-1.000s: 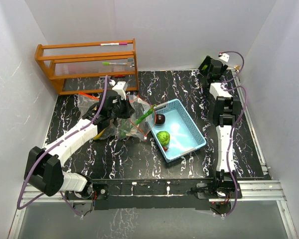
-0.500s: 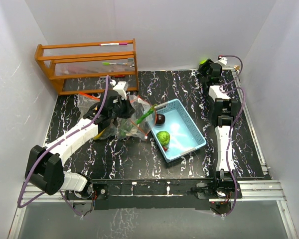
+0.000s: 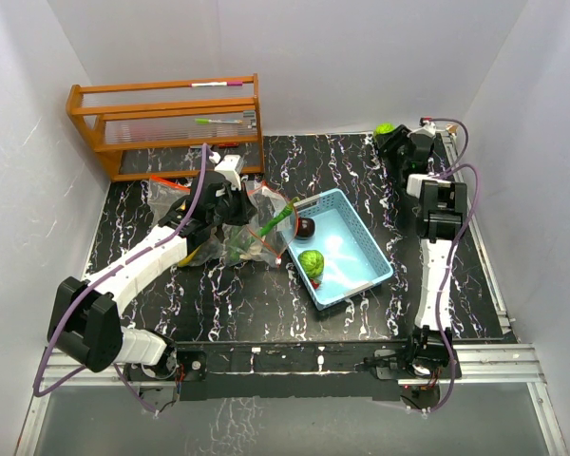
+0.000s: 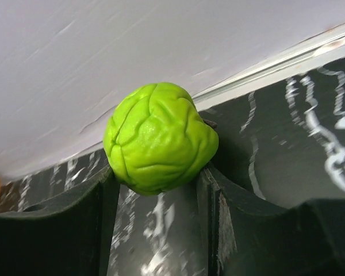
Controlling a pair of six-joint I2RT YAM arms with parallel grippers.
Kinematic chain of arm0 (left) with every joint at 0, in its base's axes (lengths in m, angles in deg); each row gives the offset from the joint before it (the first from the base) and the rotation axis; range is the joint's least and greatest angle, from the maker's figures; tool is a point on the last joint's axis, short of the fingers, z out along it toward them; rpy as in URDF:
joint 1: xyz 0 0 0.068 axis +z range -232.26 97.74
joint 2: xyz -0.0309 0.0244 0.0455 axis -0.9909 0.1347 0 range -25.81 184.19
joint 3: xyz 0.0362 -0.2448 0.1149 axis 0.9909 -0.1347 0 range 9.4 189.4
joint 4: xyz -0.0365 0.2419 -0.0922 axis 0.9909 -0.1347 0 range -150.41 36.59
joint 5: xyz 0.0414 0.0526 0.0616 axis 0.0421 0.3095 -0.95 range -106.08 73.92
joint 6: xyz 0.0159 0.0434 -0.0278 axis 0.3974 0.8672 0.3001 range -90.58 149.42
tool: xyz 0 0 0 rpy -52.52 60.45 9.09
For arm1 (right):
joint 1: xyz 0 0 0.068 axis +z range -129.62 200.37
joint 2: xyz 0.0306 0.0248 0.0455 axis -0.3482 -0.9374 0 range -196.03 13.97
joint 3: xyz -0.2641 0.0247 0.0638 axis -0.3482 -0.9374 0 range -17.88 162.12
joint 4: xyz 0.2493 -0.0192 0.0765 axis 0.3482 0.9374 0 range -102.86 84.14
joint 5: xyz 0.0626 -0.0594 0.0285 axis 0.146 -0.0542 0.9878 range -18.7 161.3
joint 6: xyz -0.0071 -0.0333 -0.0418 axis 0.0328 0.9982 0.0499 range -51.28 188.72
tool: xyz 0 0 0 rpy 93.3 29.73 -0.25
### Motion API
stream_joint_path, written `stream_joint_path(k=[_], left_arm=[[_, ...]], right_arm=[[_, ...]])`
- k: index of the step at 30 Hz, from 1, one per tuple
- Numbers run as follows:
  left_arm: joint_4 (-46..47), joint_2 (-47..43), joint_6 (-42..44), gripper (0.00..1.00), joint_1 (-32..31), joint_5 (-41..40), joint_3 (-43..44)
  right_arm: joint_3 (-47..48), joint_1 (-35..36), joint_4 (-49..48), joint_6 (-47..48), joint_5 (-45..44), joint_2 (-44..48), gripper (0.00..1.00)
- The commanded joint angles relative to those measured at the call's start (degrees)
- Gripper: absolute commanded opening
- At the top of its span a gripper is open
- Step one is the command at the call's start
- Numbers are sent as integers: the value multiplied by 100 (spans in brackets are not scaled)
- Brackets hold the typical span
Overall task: Place the food in the zip-top bag and seal the zipper
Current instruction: Pick up the fake vegetable at the center of the board, then place the fake vegetable in the zipper food storage bag.
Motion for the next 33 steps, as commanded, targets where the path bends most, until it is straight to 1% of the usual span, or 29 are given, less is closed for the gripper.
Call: stream_joint_path(k=[1, 7, 13, 15, 19, 21, 23, 25, 27, 30, 33], left_arm=[[93, -149, 69, 0, 17, -127, -48], [107, -98, -12, 0, 18, -163, -88], [60, 27, -42, 0, 17, -297, 10], [15, 38, -41, 0, 17, -368, 48], [-128, 54, -153, 0, 17, -576, 102], [-210, 55, -228, 0, 18, -579, 159], [-268, 55, -332, 0, 17, -484, 236], [-365, 55, -398, 0, 16, -356, 333], [-413, 20, -430, 0, 17, -254, 377], [-466, -68, -460, 0, 17, -89, 424], [-658, -113, -520, 0, 16, 55, 602]], right_arm=[[-844, 30, -1183, -407, 989, 1088, 13], [-2669, 42, -2217, -806, 1520, 2397, 11], [-4338, 135, -3028, -1425, 2535, 3871, 11], [-4812, 290, -3100, -1439, 2773, 4406, 10], [-5583, 692, -2857, -1309, 3150, 5602, 10], [-5967, 991, -2499, -1053, 3139, 6260, 11], [-6192, 1301, -1743, -581, 3016, 6945, 11], [-6300, 1597, -720, -99, 2882, 7590, 11], [-6384, 1824, 11, 263, 2741, 8157, 11], [-6488, 2205, 887, 678, 2582, 8784, 11], [-6479, 2656, 1590, 910, 2449, 9155, 11]])
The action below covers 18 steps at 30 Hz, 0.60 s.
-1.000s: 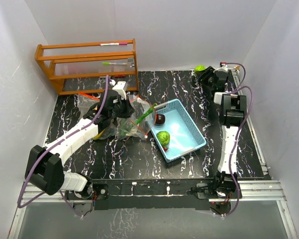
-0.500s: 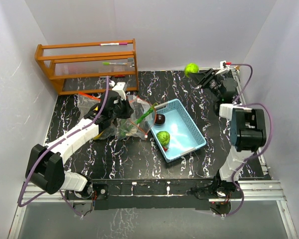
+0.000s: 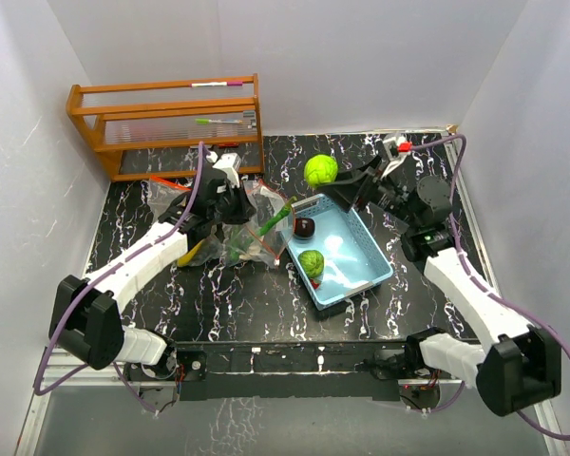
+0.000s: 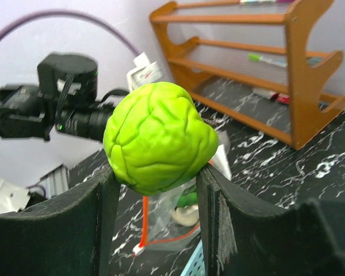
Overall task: Place the food in the zip-top bag and seal the zipper
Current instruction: Place the fake vegetable in the zipper food storage bag.
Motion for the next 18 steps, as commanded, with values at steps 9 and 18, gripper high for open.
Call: stream_joint_path(k=[9, 18], left_arm=[[-384, -336, -177, 0, 17, 678, 615], [-389, -706, -265, 0, 15, 891, 487]], right_arm=[[-253, 2036, 2068, 737, -1287, 478, 11], [114, 2948, 2122, 783, -3094, -731, 11]])
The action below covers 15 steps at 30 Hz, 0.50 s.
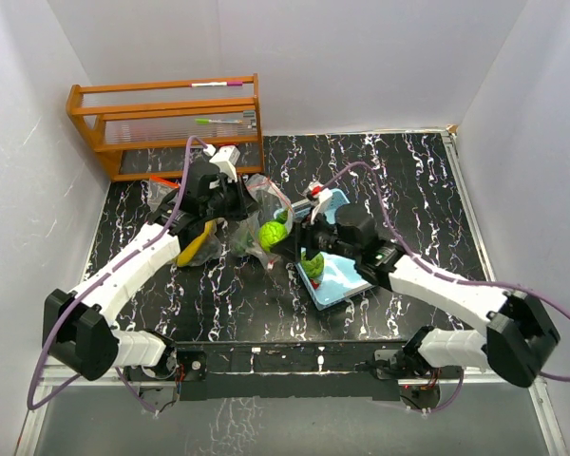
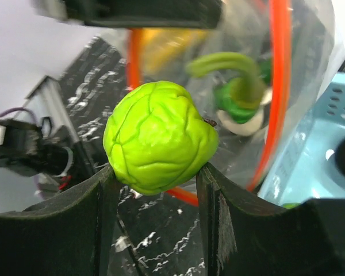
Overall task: Place the food in the zip-top bag and seal the zipper
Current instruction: Place the fake vegetable in the zipper food storage bag.
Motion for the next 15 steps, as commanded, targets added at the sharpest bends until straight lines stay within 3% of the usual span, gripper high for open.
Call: stream_joint_path(k=[1, 5, 10, 15], left_arm=[[-41, -437, -70, 0, 22, 245, 106], [-113, -632, -126, 0, 21, 477, 35], [2, -857, -403, 0, 22, 832, -311], [190, -921, -575, 0, 17, 975, -724]], right_arm=[[490, 218, -5, 105, -1403, -609, 11], [851, 322, 13, 138, -2560, -1047, 11], [1306, 374, -240, 152, -3295, -1344, 14], [1914, 440, -348, 348, -3321, -1625, 39]])
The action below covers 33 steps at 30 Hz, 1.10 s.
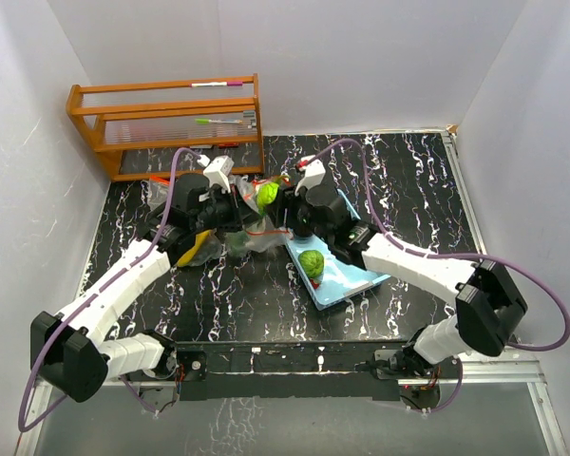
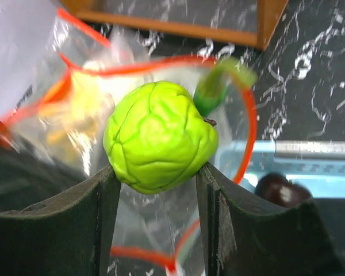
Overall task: Place the food in the zip-top bag and seal the zipper
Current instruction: Place the fake vegetable in the zipper food storage bag.
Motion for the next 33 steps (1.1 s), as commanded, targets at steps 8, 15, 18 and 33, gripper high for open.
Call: stream_joint_path(k=[8, 15, 18, 33], left_arm=[[176, -94, -184, 0, 13, 263, -269], [189, -18, -142, 0, 13, -105, -164], [147, 13, -89, 0, 13, -222, 0], [-424, -190, 222, 0, 13, -822, 593]], right_arm=[[1162, 201, -133, 495, 435, -501, 73], [592, 330, 290, 533, 618, 31, 75], [387, 329, 481, 561, 670, 228, 75], [286, 333, 1424, 620, 138, 1107, 78]])
